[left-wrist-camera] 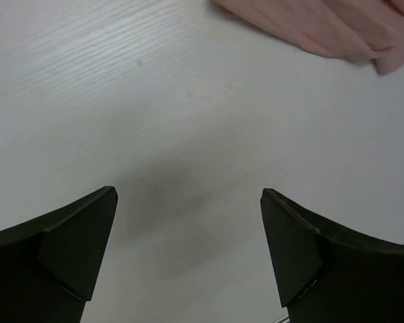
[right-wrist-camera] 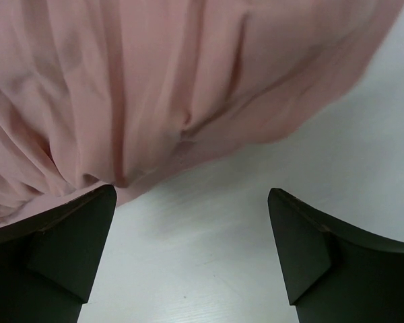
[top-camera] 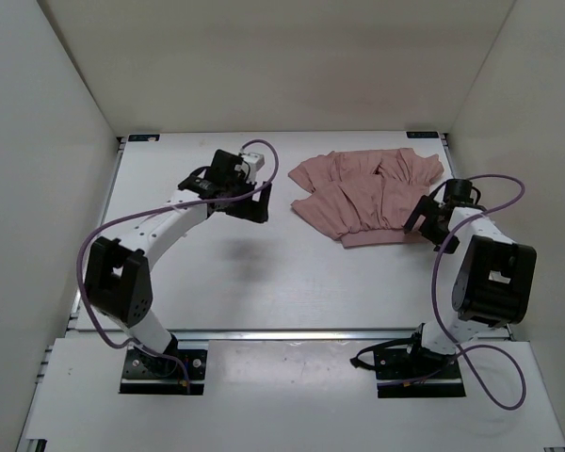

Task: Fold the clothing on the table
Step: Flatten the skirt out

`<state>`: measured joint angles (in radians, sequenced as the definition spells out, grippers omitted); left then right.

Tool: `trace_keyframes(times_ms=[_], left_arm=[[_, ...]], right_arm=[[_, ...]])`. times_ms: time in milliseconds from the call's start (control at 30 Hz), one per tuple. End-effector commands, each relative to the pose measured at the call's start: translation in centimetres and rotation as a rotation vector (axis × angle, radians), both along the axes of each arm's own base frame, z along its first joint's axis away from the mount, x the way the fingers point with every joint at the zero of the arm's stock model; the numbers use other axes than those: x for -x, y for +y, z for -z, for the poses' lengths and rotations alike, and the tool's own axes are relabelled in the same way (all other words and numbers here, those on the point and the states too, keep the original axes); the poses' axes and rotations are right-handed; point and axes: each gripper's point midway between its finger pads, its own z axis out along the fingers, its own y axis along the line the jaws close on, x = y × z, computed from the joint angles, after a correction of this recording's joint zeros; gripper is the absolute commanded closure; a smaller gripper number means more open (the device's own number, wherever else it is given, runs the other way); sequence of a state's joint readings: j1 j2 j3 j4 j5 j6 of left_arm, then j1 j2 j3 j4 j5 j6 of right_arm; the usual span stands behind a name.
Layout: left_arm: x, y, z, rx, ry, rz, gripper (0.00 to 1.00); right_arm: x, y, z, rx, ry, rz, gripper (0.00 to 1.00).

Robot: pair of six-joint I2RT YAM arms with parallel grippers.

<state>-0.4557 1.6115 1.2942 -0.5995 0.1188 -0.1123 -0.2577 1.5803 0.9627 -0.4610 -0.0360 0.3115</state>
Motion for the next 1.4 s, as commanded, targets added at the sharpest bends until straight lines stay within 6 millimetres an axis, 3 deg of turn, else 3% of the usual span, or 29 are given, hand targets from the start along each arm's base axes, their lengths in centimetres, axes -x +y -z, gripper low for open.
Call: trace_keyframes(times_ms=[0,67,100,133,300,500,667,800,867,900,1000,1067,1200,1367], left_arm=[[1.1,-5.4,-0.9,0.129,0.024,0.141,0.01],[1.4,-6.9,-1.6,0.174,-0.017,0.187,0.02],[1.9,-6.9,-1.2,0.180,-0.018,0.191,0.01],[1.8,-7.4,-2.1,0.227,-0.051,0.196,0.01],[2.2,-8.2,-1.9,0.319,-0.041,0.216,0.01],[3.3,-12.1,-1.5,0.481,0.024,0.303,0.01],[4.6,-15.2,-0.8,0.583,0.108,0.351,0.04],[4.5,-16.4,-0.1,0.607,0.131,0.365,0.09],[4.2,-16.5,0.0,0.614,0.130,0.356,0.09],[3.7,-16.4,0.2,0.623,0.130,0.346,0.08],[3.2,-16.8,0.0,0.664,0.137,0.327,0.09],[2.4,-17.4,-0.4,0.680,0.110,0.318,0.09],[1.6,-18.7,0.8,0.719,0.144,0.277,0.11],[2.3,-19.4,2.8,0.741,0.182,0.214,0.14]], right_arm=[[-2.6,0.1,0.0,-0.001,-0.078,-0.016,0.08],[-3.0,0.1,0.3,-0.014,-0.073,-0.014,0.10],[-3.4,-0.2,0.1,-0.002,-0.083,-0.018,0.11],[-3.3,-0.6,0.4,0.008,-0.071,-0.016,0.11],[-3.9,-2.0,0.4,0.023,-0.078,0.000,0.23],[-4.2,-2.7,1.1,0.055,-0.070,-0.019,0.28],[-5.0,-2.8,1.1,0.075,-0.061,-0.041,0.43],[-6.0,-2.3,1.0,0.096,-0.055,-0.071,0.76],[-6.7,-2.0,0.7,0.091,-0.060,-0.077,0.99],[-6.6,-1.8,1.0,0.077,-0.046,-0.078,1.00],[-6.8,0.0,0.2,0.039,-0.045,-0.118,1.00],[-6.5,2.3,-0.2,0.016,-0.044,-0.157,1.00],[-5.4,6.9,-2.1,-0.037,-0.102,-0.225,1.00],[-3.5,11.8,-4.0,-0.183,-0.172,-0.251,1.00]])
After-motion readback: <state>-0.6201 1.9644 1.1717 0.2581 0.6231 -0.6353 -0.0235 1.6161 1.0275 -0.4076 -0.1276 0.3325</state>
